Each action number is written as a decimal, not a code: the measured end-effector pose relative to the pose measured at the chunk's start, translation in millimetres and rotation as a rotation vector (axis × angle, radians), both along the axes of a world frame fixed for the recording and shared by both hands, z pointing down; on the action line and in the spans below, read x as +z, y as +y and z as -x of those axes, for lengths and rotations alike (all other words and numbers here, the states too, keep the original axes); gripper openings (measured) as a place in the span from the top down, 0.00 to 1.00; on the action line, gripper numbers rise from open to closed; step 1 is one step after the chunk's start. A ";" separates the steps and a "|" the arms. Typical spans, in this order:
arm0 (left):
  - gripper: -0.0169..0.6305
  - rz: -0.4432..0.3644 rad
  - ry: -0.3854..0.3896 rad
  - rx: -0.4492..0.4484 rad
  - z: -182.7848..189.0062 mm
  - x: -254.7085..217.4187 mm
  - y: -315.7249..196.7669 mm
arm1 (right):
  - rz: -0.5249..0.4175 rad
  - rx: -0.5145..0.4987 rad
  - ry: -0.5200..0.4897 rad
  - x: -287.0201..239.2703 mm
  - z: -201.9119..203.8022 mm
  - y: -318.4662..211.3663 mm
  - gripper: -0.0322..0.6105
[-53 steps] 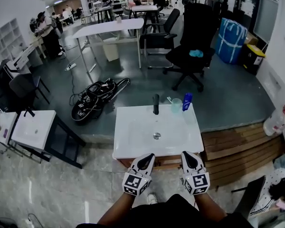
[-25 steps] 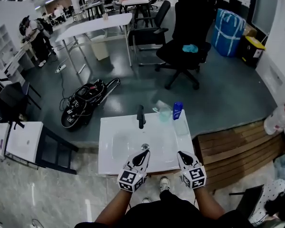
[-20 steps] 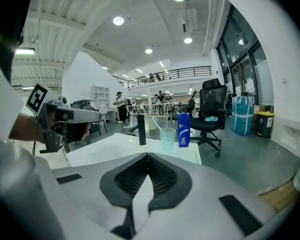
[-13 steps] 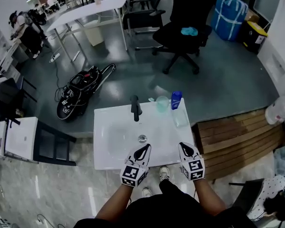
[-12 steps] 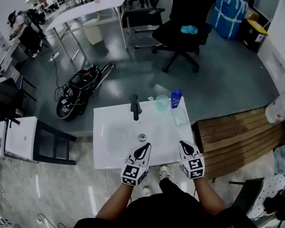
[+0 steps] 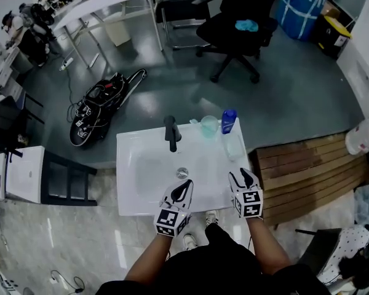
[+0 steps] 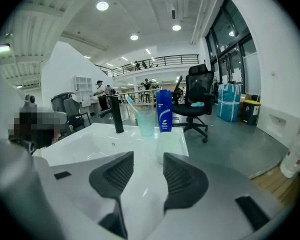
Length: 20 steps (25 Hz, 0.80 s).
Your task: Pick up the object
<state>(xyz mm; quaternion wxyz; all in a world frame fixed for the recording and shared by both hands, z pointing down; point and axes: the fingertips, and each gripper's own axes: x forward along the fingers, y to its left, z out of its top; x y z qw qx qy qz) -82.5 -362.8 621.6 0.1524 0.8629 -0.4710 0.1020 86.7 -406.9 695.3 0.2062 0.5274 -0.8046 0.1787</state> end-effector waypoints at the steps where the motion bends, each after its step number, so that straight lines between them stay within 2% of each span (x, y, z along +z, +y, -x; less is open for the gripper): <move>1: 0.95 0.006 -0.003 -0.001 0.0 2.1 -0.9 | 0.010 0.010 0.003 3.8 -2.8 -4.9 0.63; 4: 0.95 0.018 -0.027 -0.002 2.4 8.0 -1.2 | 0.037 0.024 0.017 15.2 -7.2 -19.3 0.45; 9: 0.95 0.037 -0.061 -0.008 6.8 18.2 -5.8 | 0.073 0.044 0.044 32.6 -14.0 -44.8 0.38; 15: 0.95 0.058 -0.051 -0.017 7.3 24.0 -8.0 | 0.125 0.020 0.082 54.0 -14.0 -67.4 0.34; 20: 0.95 0.061 -0.040 -0.035 11.9 22.7 -11.9 | 0.169 0.056 0.075 65.3 -14.1 -84.6 0.32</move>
